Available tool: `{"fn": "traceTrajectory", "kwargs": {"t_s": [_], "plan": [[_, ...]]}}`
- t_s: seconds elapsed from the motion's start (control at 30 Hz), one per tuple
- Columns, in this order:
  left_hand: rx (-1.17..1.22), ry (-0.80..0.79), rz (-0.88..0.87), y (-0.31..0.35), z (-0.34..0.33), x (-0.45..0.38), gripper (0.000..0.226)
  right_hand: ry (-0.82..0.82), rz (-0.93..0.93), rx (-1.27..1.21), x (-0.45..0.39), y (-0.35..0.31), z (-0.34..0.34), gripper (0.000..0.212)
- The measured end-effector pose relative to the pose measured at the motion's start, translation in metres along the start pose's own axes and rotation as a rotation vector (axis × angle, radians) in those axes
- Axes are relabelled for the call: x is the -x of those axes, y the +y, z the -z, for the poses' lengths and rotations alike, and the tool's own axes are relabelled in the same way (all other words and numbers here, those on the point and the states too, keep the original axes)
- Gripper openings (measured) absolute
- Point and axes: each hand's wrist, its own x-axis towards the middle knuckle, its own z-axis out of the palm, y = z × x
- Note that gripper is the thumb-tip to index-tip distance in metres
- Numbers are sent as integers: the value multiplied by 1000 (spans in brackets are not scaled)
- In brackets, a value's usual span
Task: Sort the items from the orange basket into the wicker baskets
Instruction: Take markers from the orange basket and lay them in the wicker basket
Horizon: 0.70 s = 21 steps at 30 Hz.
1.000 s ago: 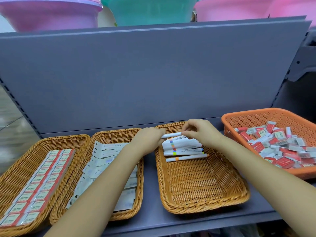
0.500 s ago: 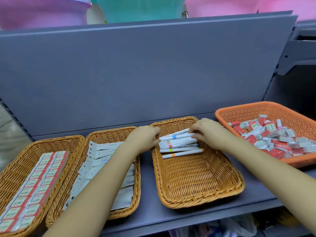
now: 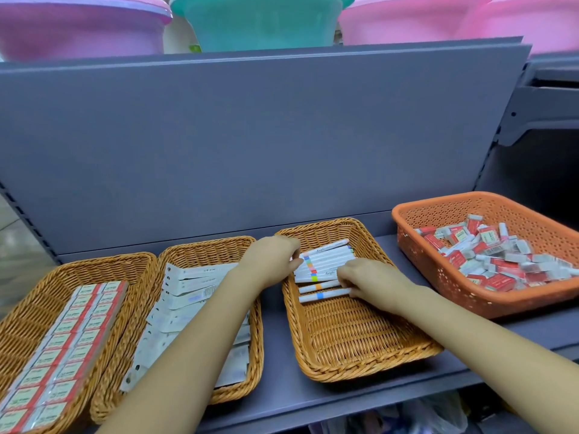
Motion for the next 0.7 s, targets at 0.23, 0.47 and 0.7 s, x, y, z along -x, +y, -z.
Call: {"fn": "traceTrajectory", "kwargs": {"t_s": [0.23,0.47,0.7], "plan": [[-70,55,-60,13,-8,-2,24,42,-63,-81,-2,-5,12,23],[-174,-37,-78,35,-20,-16,35,98,-143,97,-13,-15,16,30],[-182,-98,-14,60,-18,-25,41,113,-150,102,-2,9,30,33]]}}
